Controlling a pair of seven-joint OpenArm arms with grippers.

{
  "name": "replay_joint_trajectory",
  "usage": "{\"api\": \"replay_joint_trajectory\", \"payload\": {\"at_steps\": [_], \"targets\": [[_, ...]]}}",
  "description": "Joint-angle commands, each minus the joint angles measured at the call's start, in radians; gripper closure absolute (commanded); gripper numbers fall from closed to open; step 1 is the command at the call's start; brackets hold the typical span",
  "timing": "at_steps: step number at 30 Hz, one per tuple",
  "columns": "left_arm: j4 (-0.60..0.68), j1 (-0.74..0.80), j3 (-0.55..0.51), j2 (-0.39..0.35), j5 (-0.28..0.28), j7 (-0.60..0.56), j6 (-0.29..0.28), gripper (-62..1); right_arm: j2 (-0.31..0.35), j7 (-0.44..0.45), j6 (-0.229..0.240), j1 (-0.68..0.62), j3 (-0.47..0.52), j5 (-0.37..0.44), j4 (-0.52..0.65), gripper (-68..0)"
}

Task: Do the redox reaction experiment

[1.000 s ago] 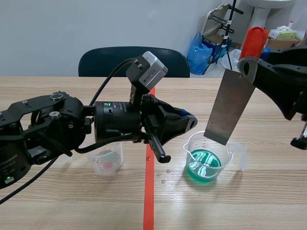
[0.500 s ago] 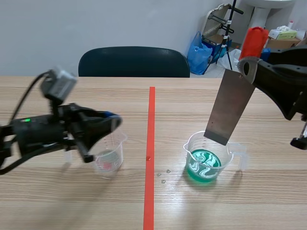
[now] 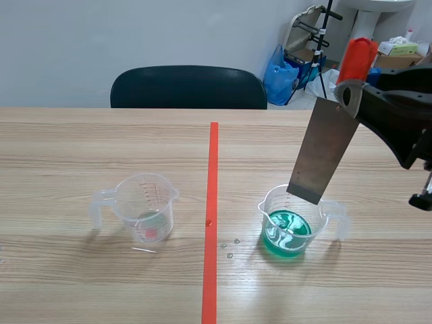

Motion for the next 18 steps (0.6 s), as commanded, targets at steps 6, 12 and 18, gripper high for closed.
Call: {"api": "replay_joint_trajectory", "payload": {"at_steps": [6,12,18], "targets": [[0.006,0.264,-0.195,0.148,0.248,-0.217,0.004,-2.7,0.005,0.015,-0.003,0.007,0.016,0.014,0.018,-2.0],[0.006,0.424,-0.308,0.247,0.415,-0.338,0.017,-6.2,0.005,0.015,-0.003,0.007,0.016,0.014,0.018,-2.0],[0.006,0.446,-0.344,0.282,0.459,-0.342,0.061,-35.4,0.005,0.014,-0.003,0.007,0.016,0.014,0.018,-2.0]]}}
